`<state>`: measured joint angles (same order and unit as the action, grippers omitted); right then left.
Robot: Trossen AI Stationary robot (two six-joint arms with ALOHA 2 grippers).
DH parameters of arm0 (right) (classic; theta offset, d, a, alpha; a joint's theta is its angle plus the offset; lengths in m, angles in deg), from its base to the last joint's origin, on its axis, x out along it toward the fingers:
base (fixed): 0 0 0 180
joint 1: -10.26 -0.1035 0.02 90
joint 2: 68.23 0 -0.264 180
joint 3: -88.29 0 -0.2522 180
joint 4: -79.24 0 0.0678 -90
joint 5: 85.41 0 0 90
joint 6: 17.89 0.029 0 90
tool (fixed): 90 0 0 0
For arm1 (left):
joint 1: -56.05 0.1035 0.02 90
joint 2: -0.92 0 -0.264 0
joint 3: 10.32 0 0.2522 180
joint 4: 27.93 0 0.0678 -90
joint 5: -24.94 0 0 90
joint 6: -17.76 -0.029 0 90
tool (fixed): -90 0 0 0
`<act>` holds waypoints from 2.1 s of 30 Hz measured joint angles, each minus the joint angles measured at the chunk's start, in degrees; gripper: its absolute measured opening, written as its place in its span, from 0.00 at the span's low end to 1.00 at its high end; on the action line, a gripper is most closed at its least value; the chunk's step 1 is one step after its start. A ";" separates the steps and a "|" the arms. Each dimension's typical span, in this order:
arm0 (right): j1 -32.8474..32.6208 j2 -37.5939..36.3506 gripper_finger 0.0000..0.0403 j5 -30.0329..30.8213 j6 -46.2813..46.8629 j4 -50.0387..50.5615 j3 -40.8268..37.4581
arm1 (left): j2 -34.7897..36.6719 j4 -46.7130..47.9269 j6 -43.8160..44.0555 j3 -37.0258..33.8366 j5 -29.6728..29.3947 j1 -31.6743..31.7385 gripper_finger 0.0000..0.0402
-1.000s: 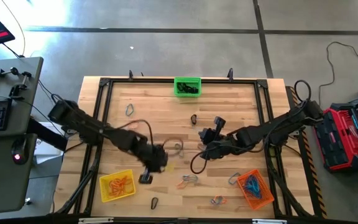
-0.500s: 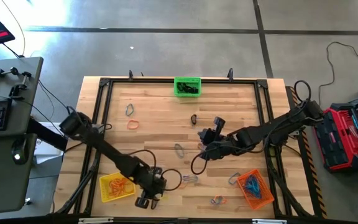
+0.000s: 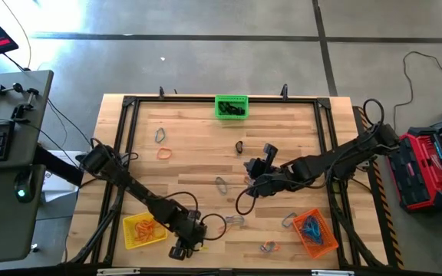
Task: Sort rubber bands into baskets
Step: Put the black rubber band into the green bin
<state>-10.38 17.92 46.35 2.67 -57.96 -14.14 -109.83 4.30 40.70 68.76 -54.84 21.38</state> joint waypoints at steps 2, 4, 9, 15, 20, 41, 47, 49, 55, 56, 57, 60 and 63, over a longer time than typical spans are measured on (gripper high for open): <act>0.00 0.00 0.00 -0.02 -0.02 0.00 0.00 | -0.09 0.57 -0.29 0.05 -0.38 0.00 0.28; 0.00 0.00 0.00 0.01 0.02 0.06 0.00 | -0.07 1.46 -1.34 0.09 -1.53 0.00 0.25; -0.02 0.00 0.00 0.20 0.00 0.17 0.00 | 1.96 3.97 -4.54 -0.02 -5.27 1.44 0.05; -0.14 0.00 0.00 0.26 -1.49 0.33 0.00 | 7.97 9.19 -7.43 -0.02 -10.20 8.22 0.01; -0.15 -0.01 0.00 0.38 -2.60 1.18 0.00 | 14.41 10.58 -10.35 -0.01 -12.02 16.81 0.00; 9.49 -0.42 0.00 -4.69 -5.90 -24.25 -17.57 | 16.65 6.20 -29.63 8.96 -3.57 60.34 0.00; 11.06 -0.43 0.00 -4.72 -7.58 -24.30 -16.69 | 7.11 7.48 -35.31 17.19 -0.50 66.80 0.00; 11.52 -0.44 0.00 -4.72 -7.58 -24.49 -16.65 | 3.61 8.31 -36.58 20.37 -0.32 68.36 0.00; 12.43 -0.44 0.00 -4.72 -7.64 -24.57 -16.63 | -5.58 9.84 -39.02 29.82 -0.25 72.54 0.00; 12.54 -0.44 0.00 -4.72 -7.72 -24.57 -16.63 | -7.03 10.23 -39.48 31.38 -0.33 73.13 0.00; 12.71 -0.44 0.00 -4.72 -7.77 -24.57 -16.63 | -8.36 10.61 -39.61 32.97 -0.42 73.62 0.00; 13.08 -0.44 0.00 -4.72 -7.83 -24.57 -16.63 | -11.86 13.07 -40.15 36.74 -0.44 74.74 0.00; 13.20 -0.44 0.00 -4.72 -8.85 -24.57 -16.63 | -14.15 14.27 -41.55 38.72 -0.38 74.90 0.00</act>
<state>2.82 17.48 41.62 -6.18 -82.53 -30.77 -123.99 18.57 -0.86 107.48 -55.23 96.28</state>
